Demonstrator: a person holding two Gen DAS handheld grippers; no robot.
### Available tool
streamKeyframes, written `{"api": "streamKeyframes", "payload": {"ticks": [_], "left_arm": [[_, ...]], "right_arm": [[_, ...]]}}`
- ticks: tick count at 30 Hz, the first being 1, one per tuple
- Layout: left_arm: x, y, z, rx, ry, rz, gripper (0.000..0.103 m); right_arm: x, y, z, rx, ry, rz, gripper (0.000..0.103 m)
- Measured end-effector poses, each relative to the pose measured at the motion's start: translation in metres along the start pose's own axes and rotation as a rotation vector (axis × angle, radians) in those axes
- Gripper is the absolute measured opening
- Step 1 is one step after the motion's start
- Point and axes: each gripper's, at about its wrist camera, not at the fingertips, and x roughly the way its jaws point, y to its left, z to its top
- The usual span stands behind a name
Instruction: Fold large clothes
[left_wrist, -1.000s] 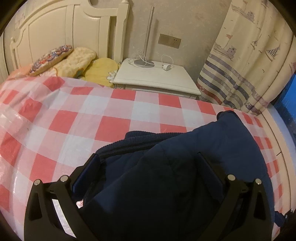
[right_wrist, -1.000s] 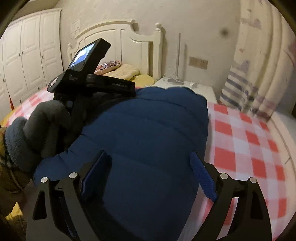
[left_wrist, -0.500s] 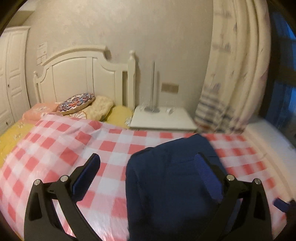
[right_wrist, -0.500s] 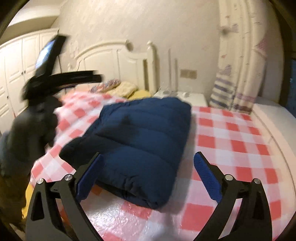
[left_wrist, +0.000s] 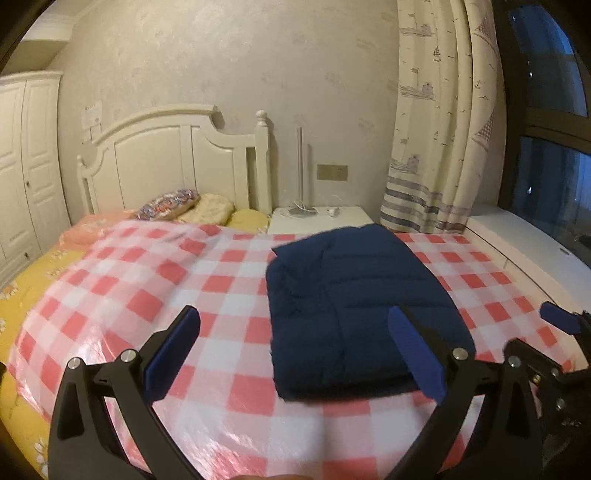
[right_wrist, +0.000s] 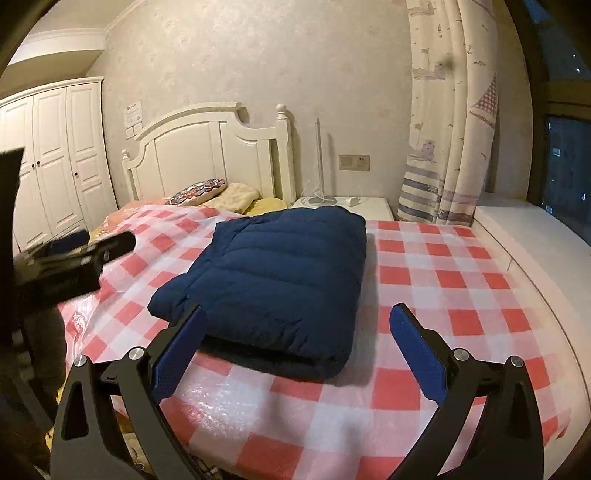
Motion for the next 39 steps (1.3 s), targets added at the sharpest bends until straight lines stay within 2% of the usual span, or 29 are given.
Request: {"api": "streamKeyframes", "payload": {"ticks": [3,39], "left_arm": [[-0.001,-0.001,-0.003,0.008,-0.008,0.021,0.101],[-0.010,0.003,0.000,0.003,-0.029,0.030,0.101]], "right_arm": [[0.001,0.002,-0.001,0.001,0.007,-0.003,0.097],[-0.011,0.008,0.004,-0.007,-0.030,-0.007,0.097]]}}
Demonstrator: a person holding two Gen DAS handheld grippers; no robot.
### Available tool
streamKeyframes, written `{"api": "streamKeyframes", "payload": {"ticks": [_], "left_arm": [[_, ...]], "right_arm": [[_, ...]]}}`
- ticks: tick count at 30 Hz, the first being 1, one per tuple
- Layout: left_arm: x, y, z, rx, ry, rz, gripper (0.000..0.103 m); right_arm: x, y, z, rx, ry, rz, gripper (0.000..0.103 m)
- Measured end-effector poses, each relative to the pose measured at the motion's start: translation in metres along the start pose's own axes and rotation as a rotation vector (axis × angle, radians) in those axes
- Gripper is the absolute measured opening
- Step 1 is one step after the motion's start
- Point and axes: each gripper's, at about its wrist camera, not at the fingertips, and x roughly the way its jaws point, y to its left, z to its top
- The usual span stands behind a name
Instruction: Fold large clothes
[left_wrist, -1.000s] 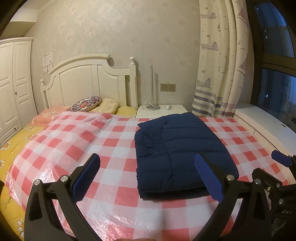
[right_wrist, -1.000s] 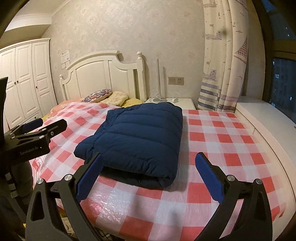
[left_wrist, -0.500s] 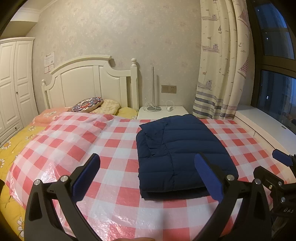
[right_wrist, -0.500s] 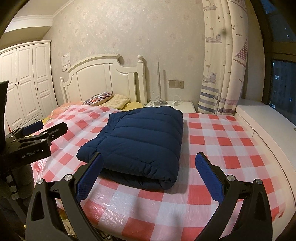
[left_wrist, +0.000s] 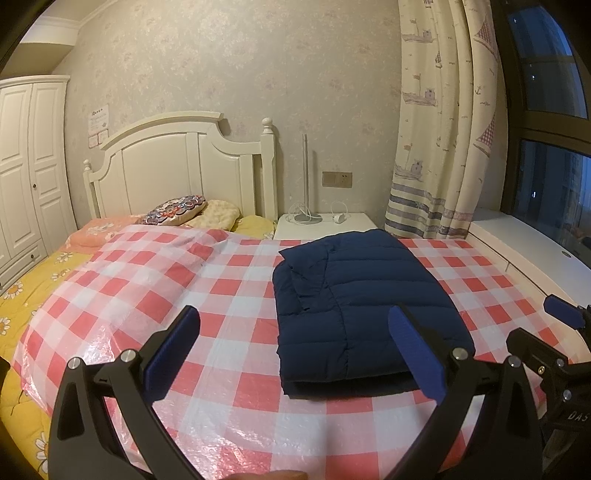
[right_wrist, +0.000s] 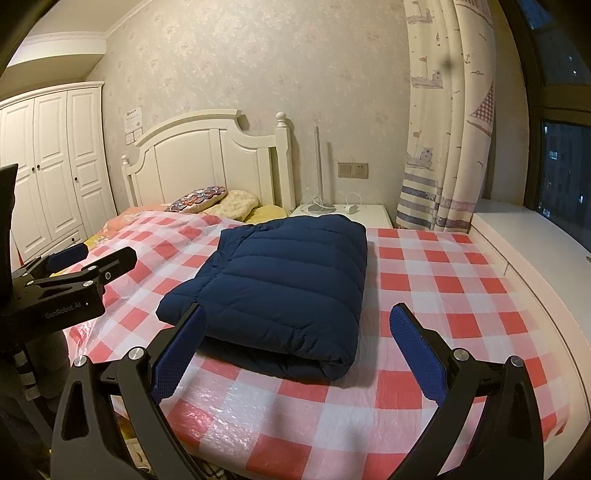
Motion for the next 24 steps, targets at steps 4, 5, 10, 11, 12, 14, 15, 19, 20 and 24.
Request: {"api": "streamKeyframes", "payload": {"ticks": [4,5,10,11,12,14,15,19,20,24], "left_arm": [[-0.0048,0.0039,0.0022,-0.001,-0.007,0.004,0.101],[-0.0058,0.0045,0.0029,-0.002,-0.008,0.004,0.101],[-0.0086,0.0071,0.0042,0.000,-0.018,0.008,0.101],[-0.0088,0.0074,0.0042,0.001,-0.021,0.010,0.101],[-0.0094,0.0075,0.0037,0.002,-0.023,0.011,0.101],[-0.0100,0.0078,0.0035,0.005,-0.025,0.011,0.101],[-0.0101,0.0078,0.0033,0.007,-0.025,0.011,0.101],[-0.0107,0.0075,0.0031,0.008,-0.029,0.012,0.101],[-0.0106,0.0077,0.0031,0.007,-0.030,0.012,0.101],[-0.0100,0.0077,0.0018,0.007,-0.033,0.011,0.101]], "right_arm": [[-0.0010,0.0018,0.0008,0.002,-0.003,-0.001,0.097],[-0.0012,0.0019,0.0009,0.003,-0.003,-0.001,0.097],[-0.0018,0.0046,0.0011,-0.002,-0.007,0.000,0.097],[-0.0022,0.0051,0.0011,-0.003,-0.007,0.000,0.097],[-0.0023,0.0061,0.0014,-0.005,-0.008,-0.001,0.097],[-0.0029,0.0066,0.0013,-0.004,-0.009,0.000,0.097],[-0.0031,0.0074,0.0015,-0.005,-0.010,-0.001,0.097],[-0.0033,0.0076,0.0016,-0.005,-0.012,-0.002,0.097],[-0.0031,0.0067,0.0015,-0.005,-0.010,-0.001,0.097],[-0.0020,0.0072,0.0010,-0.004,-0.005,-0.001,0.097]]}}
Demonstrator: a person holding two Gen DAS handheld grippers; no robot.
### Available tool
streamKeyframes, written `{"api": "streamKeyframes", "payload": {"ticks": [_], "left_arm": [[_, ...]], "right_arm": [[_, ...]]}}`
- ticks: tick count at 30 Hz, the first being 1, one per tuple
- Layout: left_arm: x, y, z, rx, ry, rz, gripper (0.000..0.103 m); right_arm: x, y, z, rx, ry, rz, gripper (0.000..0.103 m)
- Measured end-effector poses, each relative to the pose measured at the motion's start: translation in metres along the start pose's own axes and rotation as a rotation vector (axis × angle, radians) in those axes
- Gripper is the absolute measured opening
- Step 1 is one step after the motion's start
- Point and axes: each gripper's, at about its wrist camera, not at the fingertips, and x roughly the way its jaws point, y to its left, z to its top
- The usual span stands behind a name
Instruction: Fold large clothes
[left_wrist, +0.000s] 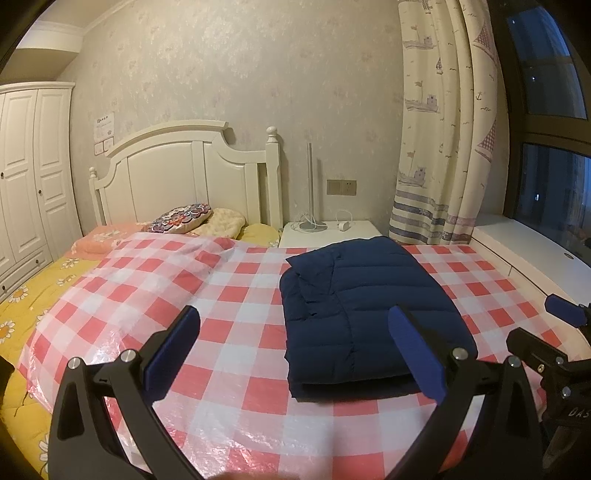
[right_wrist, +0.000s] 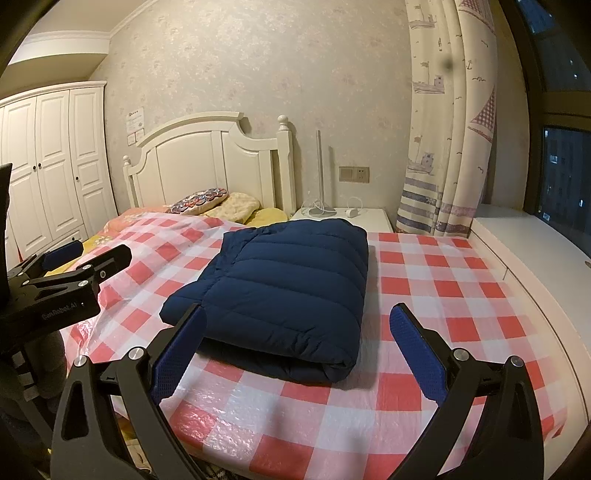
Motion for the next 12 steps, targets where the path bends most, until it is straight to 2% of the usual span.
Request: {"api": "streamKeyframes", "payload": {"ticks": [3,5,9,11,12], "left_arm": [[0.000,-0.004,-0.002,0.022,-0.007,-0.017,0.101],[0.007,-0.008,-0.004,0.044,0.019,-0.041,0.101],[0.048,-0.003,-0.009,0.048,0.196,-0.146,0.101],[0.071,0.011,-0.007,0.054,0.242,-0.122,0.101],[0.090,0.029,-0.001,0.041,0.255,-0.085,0.101]], "right_arm": [[0.004,0.000,-0.002,0.003,0.015,0.000,0.097],[0.009,-0.001,-0.004,0.006,0.031,0.003,0.097],[0.033,-0.005,-0.012,0.026,0.082,0.010,0.097],[0.045,-0.013,-0.012,0.033,0.097,0.005,0.097],[0.052,-0.027,-0.006,0.036,0.103,-0.008,0.097]]}}
